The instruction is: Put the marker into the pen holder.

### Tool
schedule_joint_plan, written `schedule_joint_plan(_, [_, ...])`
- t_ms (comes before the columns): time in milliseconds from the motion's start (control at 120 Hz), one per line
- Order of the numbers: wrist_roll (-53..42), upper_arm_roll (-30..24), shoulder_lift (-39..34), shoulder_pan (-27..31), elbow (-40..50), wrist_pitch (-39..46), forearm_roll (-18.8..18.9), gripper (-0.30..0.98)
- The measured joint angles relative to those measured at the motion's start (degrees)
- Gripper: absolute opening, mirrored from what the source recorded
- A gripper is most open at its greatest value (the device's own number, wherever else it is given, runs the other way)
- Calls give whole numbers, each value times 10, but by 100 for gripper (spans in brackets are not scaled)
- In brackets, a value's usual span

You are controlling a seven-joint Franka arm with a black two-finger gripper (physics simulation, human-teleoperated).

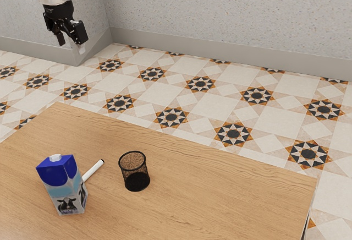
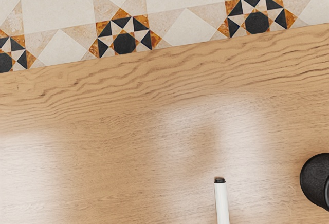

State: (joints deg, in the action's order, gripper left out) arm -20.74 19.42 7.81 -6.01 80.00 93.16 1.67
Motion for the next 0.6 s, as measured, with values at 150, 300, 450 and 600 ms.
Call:
schedule_joint_plan(150, [0, 4, 0, 8, 0, -1, -10, 67])
schedule_joint_plan(300, [0, 1, 2, 7, -1, 1, -15, 67])
schedule_joint_plan(450, [1, 1, 79, 8, -1, 12, -33, 67])
schedule_joint_plan(600, [1, 3, 143, 22, 2, 33, -56, 67])
